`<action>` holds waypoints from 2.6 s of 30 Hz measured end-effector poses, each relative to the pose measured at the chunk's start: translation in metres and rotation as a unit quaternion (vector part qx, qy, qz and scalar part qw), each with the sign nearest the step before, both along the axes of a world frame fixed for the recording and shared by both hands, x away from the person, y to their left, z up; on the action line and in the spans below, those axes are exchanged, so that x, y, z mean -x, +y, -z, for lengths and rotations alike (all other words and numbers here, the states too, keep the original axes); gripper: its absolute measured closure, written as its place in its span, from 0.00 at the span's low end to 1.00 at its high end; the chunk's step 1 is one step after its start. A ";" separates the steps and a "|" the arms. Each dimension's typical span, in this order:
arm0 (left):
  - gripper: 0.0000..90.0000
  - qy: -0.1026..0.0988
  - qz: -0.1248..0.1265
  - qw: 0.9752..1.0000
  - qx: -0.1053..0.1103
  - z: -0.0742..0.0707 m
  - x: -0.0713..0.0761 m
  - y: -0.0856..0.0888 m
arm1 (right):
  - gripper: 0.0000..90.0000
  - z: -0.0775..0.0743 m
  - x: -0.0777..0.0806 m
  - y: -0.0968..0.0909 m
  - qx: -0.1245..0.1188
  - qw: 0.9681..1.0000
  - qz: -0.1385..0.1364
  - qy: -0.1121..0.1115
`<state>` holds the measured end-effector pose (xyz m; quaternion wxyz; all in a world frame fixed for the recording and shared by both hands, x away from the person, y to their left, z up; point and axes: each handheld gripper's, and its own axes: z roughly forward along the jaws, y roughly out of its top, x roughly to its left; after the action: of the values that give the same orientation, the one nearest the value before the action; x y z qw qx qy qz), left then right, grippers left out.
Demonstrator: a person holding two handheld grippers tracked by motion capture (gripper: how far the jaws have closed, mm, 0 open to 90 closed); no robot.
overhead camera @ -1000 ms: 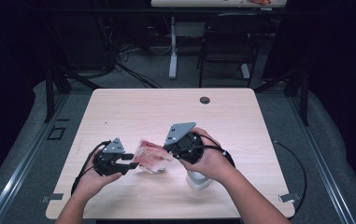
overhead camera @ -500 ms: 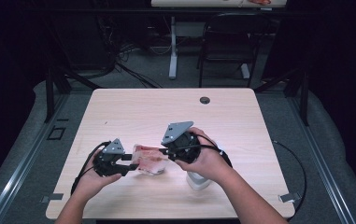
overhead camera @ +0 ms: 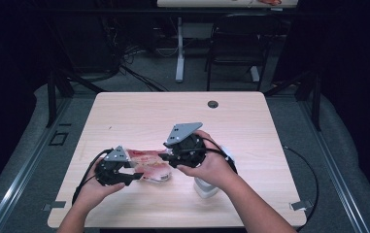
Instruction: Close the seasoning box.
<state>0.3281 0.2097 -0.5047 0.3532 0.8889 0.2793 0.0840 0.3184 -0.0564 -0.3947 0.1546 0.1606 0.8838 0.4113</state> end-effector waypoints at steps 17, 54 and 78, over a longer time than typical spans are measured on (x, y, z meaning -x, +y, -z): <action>0.51 0.001 -0.028 0.999 0.019 0.001 0.000 0.017 | 0.60 -0.010 0.005 -0.019 -0.037 0.999 0.027 -0.011; 0.51 -0.002 -0.058 0.998 0.016 0.002 -0.002 0.037 | 0.62 0.007 0.019 -0.138 -0.119 0.978 0.173 -0.006; 0.51 -0.005 -0.067 0.998 0.013 0.001 -0.002 0.043 | 0.99 0.046 0.021 -0.178 -0.109 0.960 0.258 0.006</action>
<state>0.3299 0.2531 -0.5061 0.3598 0.8630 0.3376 0.1087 0.2979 -0.2341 -0.4406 0.2318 0.4019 0.7627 0.4505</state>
